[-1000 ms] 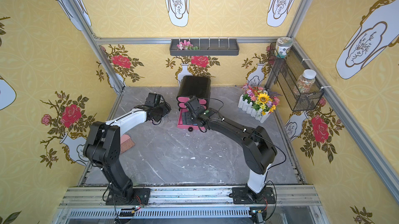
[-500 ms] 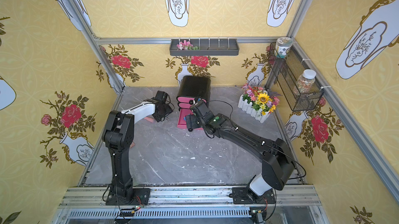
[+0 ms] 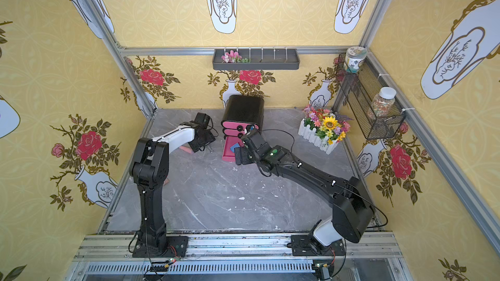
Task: Put the binder clips in the drawer according to color
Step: Pick up the binder clip at the center of the board.
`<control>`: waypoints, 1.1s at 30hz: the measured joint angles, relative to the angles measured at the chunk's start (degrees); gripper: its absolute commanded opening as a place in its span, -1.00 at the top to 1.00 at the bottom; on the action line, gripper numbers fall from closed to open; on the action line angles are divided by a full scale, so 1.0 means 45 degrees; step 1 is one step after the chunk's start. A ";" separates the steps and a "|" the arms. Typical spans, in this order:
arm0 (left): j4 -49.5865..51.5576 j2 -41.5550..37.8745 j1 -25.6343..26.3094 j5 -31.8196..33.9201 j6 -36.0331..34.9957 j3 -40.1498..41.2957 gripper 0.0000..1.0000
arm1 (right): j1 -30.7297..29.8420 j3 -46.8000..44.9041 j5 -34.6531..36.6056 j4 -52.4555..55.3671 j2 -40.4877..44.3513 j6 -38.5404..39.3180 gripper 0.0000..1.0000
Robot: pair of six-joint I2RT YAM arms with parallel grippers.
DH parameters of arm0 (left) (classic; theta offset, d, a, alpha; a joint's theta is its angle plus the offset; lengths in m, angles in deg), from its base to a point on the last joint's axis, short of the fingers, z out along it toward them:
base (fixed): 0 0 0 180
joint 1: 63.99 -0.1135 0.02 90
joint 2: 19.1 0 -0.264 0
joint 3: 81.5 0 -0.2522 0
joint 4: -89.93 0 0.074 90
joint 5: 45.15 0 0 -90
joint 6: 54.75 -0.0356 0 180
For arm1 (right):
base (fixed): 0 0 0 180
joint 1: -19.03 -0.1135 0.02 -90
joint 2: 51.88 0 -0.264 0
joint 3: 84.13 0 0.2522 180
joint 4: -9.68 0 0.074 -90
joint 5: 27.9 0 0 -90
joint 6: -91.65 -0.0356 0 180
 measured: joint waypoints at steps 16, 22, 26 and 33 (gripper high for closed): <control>0.0418 0.0772 -0.0024 0.0185 -0.1005 -0.1117 -0.40 | 0.0000 -0.0136 -0.0039 -0.0228 -0.0024 -0.0330 -0.95; 0.0374 0.0753 0.0000 0.0233 -0.1166 -0.0709 -0.41 | -0.0010 -0.0087 -0.0044 -0.0282 -0.0044 -0.0374 -0.95; 0.0214 0.0704 0.0015 0.0282 -0.1185 -0.0559 -0.37 | -0.0029 -0.0087 -0.0034 -0.0262 -0.0044 -0.0374 -0.95; 0.0223 0.0670 0.0005 0.0277 -0.1185 -0.0563 0.01 | -0.0058 -0.0112 0.0049 -0.0248 0.0107 -0.0374 -0.95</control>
